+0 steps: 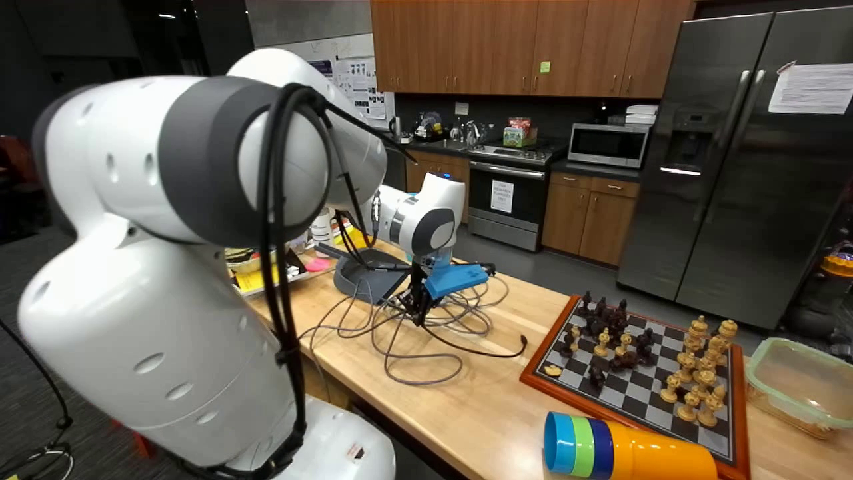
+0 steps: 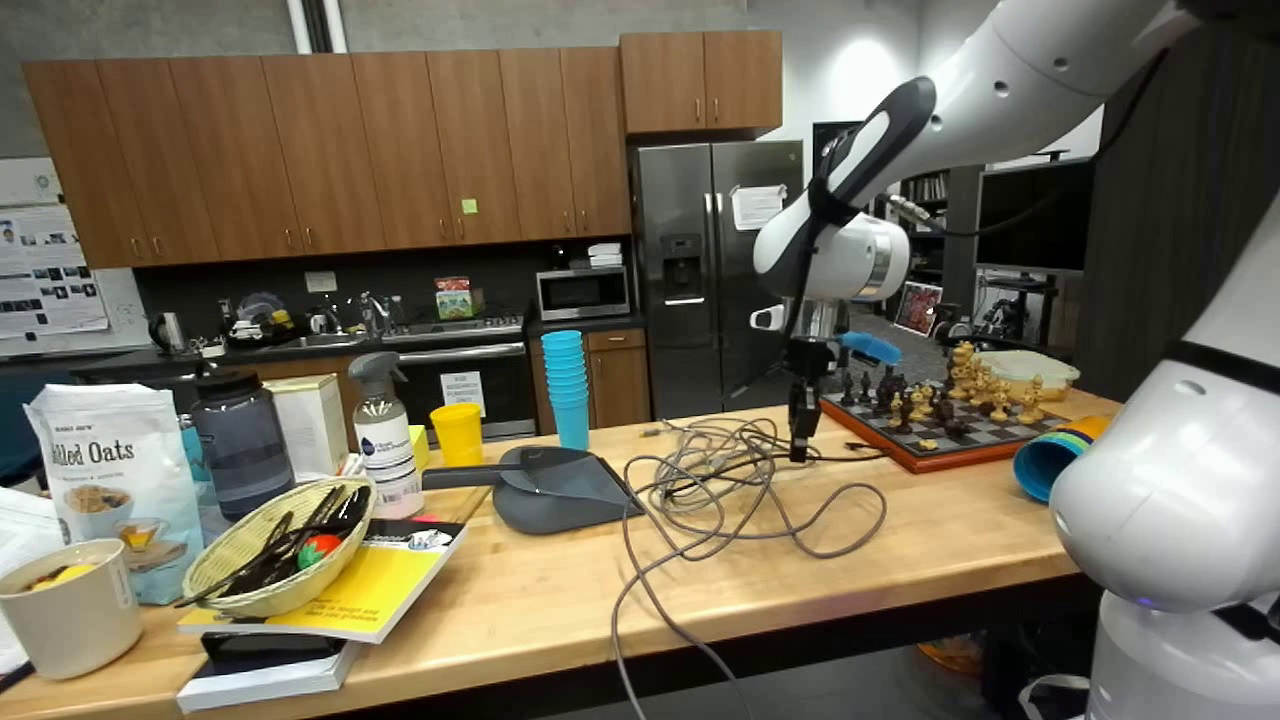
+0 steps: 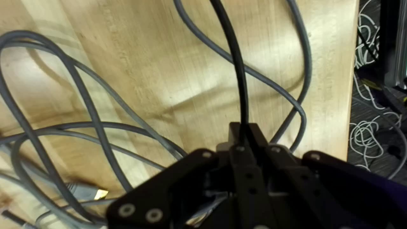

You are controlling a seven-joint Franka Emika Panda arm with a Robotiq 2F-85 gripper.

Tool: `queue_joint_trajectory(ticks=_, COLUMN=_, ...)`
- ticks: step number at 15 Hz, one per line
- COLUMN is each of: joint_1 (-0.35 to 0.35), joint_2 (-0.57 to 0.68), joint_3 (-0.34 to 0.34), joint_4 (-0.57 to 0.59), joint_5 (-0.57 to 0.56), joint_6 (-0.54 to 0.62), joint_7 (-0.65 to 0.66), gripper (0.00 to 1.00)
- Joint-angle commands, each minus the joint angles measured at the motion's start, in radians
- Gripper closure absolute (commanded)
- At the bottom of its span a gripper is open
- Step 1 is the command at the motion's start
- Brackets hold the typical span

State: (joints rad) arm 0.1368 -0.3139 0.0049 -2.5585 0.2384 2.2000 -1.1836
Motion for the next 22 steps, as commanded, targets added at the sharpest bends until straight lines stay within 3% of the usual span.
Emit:
queue_joint_trajectory(ticks=1, joint_1=-0.001, joint_2=-0.188, joint_3=0.001, joint_4=-0.032, joint_5=-0.026, joint_6=-0.062, joint_7=0.104, gripper=0.98)
queue_joint_trajectory(ticks=9, joint_1=0.025, joint_2=-0.307, joint_3=0.006, joint_4=0.006, joint_5=-0.118, joint_6=-0.203, joint_7=0.252, gripper=0.98)
queue_joint_trajectory(ticks=16, joint_1=0.032, joint_2=-0.286, joint_3=0.059, joint_4=0.119, joint_5=-0.237, joint_6=-0.508, joint_7=0.464, gripper=0.98)
queue_joint_trajectory(ticks=22, joint_1=0.089, joint_2=-0.236, joint_3=0.087, joint_4=0.233, joint_5=-0.244, joint_6=-0.721, joint_7=0.528, gripper=0.98)
